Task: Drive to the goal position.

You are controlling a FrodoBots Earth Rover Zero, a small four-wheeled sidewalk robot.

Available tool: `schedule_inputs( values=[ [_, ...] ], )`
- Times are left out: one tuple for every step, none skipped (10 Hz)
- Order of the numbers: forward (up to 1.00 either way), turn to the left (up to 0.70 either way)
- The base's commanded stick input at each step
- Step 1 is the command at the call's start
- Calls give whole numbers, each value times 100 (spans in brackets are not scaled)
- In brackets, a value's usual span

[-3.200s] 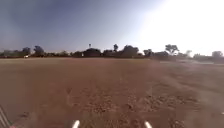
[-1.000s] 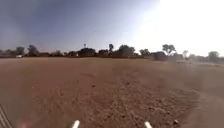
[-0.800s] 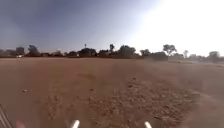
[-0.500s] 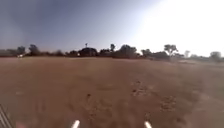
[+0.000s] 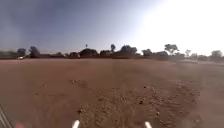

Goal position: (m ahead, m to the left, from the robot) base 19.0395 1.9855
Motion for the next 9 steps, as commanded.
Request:
schedule_inputs(
  values=[
    [100,0],
    [100,0],
    [100,0],
    [100,0],
    [100,0],
    [100,0],
    [100,0],
    [100,0],
    [100,0]
  ],
)
